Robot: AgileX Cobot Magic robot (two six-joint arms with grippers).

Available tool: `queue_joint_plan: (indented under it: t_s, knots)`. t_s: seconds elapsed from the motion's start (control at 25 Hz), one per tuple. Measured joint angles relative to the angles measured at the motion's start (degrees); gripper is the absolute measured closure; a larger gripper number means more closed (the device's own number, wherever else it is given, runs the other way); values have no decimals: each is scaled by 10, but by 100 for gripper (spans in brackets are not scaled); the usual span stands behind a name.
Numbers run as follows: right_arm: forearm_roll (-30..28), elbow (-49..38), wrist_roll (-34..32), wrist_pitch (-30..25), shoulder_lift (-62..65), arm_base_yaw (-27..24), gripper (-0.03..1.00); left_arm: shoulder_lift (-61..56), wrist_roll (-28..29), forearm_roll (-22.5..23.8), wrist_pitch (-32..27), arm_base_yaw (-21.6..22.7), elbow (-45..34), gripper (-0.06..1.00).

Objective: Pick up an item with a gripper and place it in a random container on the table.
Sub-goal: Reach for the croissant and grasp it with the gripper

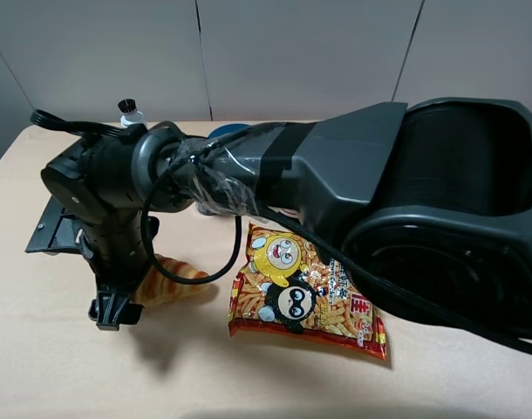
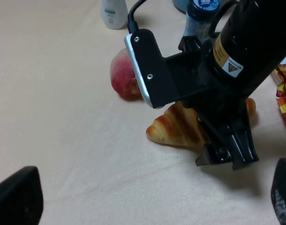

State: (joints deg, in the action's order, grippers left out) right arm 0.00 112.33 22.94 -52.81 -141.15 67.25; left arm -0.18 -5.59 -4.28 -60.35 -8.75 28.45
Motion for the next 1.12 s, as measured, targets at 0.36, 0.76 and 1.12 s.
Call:
queue_joint_plan:
  t_s: [0.36, 0.76, 1.12]
  knots:
    - [0, 0, 0, 2, -1, 0, 27, 0, 0, 0, 0, 0, 0, -4]
    - [-12, 0, 0, 15, -3, 0, 27, 0, 1, 0, 0, 0, 0, -4]
    - [-12, 0, 0, 19, -4, 0, 39, 0, 0, 0, 0, 0, 0, -4]
